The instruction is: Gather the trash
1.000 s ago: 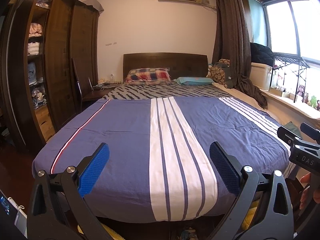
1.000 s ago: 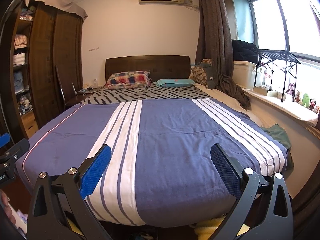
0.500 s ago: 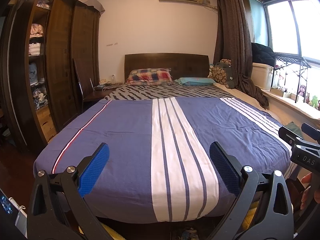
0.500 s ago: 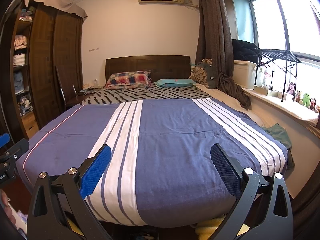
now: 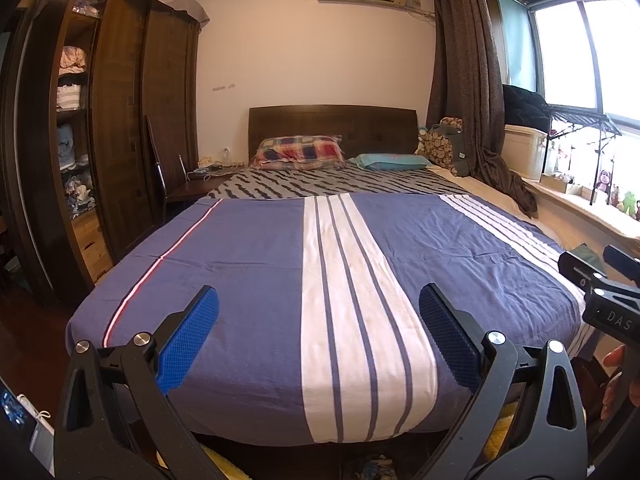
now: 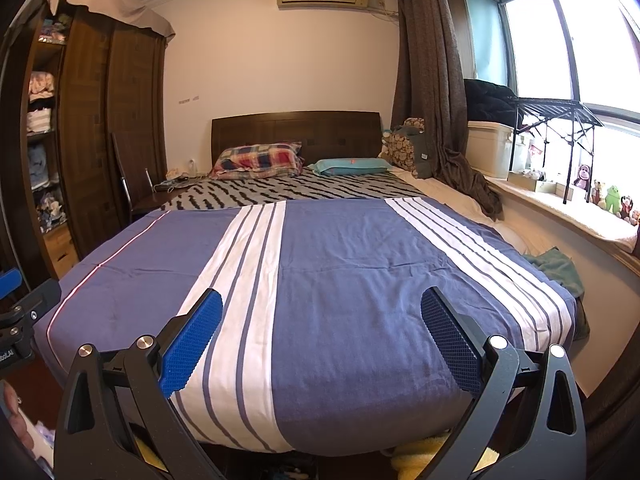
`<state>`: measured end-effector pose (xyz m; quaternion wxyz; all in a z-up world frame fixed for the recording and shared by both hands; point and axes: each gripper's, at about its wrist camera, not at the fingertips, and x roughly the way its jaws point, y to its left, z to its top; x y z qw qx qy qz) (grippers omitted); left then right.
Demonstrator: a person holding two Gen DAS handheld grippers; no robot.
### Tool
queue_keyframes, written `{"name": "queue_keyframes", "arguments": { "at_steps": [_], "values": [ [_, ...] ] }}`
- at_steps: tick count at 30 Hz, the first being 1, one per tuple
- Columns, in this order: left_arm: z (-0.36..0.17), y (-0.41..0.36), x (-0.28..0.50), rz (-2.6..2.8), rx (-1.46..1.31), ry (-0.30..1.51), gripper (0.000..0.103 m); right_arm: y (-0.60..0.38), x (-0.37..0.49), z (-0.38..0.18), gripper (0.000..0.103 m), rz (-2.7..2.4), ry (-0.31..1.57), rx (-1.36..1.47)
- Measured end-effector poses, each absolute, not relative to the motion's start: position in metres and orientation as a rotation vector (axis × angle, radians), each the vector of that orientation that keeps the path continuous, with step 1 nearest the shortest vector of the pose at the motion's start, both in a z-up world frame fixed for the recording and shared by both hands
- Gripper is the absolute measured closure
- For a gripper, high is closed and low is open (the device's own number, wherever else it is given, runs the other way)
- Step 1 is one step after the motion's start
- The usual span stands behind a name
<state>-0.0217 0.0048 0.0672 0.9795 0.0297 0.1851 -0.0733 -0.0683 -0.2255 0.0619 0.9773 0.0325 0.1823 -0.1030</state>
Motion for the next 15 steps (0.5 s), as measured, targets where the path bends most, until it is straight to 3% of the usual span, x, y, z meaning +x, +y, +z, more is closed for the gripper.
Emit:
{"name": "queue_keyframes", "arguments": {
  "at_steps": [15],
  "values": [
    [0.062, 0.011, -0.011, -0.118, 0.028, 0.396, 0.008, -0.223, -0.061, 0.058, 0.003, -0.204, 0.382, 0.088]
  ]
}}
